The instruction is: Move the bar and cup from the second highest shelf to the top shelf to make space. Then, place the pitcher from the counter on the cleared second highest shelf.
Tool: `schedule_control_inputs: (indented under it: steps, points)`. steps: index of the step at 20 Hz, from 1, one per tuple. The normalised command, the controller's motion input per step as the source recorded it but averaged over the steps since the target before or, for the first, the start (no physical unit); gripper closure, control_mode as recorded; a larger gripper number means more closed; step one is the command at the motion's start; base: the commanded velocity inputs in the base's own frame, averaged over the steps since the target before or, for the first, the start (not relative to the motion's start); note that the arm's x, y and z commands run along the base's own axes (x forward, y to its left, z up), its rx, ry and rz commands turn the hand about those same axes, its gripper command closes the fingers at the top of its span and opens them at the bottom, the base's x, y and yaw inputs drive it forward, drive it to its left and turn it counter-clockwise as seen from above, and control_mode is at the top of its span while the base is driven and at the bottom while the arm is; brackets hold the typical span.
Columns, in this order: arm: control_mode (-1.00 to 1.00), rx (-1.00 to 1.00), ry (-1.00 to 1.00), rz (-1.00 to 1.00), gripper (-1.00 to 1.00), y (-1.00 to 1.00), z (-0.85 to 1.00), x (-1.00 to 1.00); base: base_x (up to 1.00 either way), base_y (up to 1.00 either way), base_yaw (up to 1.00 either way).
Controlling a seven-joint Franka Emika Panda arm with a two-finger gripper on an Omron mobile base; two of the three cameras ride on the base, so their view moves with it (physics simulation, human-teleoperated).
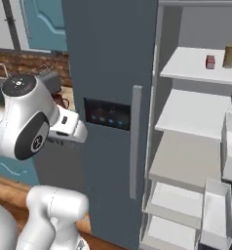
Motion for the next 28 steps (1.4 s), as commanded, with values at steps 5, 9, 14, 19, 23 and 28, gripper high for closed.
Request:
schedule_control_inputs:
  steps: [5, 9, 14, 19, 23, 28]
  points:
    - [1.00, 0.00, 0.00, 0.00, -1.00, 0.00, 0.00, 0.00, 0.15, 1.00, 0.25]
    - [1.00, 0.00, 0.00, 0.00, -1.00, 0.00, 0.00, 0.00, 0.39, 0.98, 0.20]
    - [1.00, 0.00, 0.00, 0.00, -1.00, 0.00, 0.00, 0.00, 0.66, 0.70, 0.11]
    - [1.00, 0.00, 0.00, 0.00, -1.00, 0.00, 0.00, 0.00, 0.78, 0.26, 0.00]
    - [1.00, 0.00, 0.00, 0.00, -1.00, 0.00, 0.00, 0.00, 0.79, 0.09, 0.00]
    - [1.00, 0.00, 0.00, 0.00, -1.00, 0.00, 0.00, 0.00, 0.69, 0.00, 0.00]
